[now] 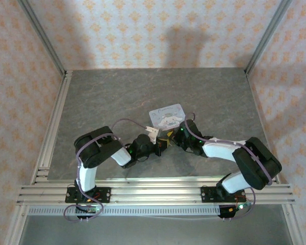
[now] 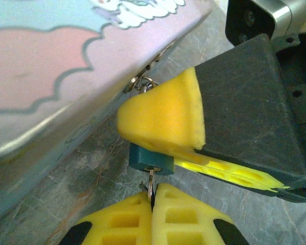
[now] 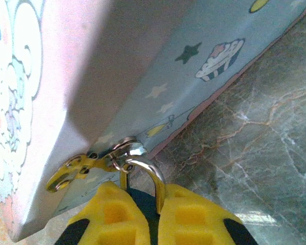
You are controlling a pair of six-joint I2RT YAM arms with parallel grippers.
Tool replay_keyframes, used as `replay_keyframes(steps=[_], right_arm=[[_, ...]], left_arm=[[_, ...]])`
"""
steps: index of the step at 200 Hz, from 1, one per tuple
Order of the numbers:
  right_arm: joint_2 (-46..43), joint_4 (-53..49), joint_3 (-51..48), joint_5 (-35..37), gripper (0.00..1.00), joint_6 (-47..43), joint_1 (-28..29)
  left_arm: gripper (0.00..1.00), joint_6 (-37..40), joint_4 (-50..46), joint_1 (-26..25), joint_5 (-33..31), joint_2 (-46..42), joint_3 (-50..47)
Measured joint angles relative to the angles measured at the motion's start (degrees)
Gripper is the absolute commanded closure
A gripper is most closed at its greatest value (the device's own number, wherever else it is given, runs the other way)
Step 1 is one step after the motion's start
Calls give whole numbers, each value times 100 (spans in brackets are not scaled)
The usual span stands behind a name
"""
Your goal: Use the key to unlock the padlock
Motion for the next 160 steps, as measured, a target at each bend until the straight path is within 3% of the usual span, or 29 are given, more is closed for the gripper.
replay_keyframes(steps=[44, 106, 128, 140, 160], right_arm=[[-24, -874, 442, 87, 100, 0, -15], [201, -1226, 734, -459, 100, 142, -13], [247, -1261, 796, -629, 100, 155, -11], [251, -1261, 798, -649, 100, 153, -11], [271, -1261, 848, -649, 100, 122, -11]], left_arm=[[100, 1108, -1696, -407, -949, -505, 531], [100, 2778, -3206, -1561, -3829, -627, 990], [100, 3099, -3532, -1775, -4428, -601, 1099], [76, 3163, -3593, -1812, -4507, -601, 1106], [61, 3099, -3547, -1851, -4288, -619, 1084]])
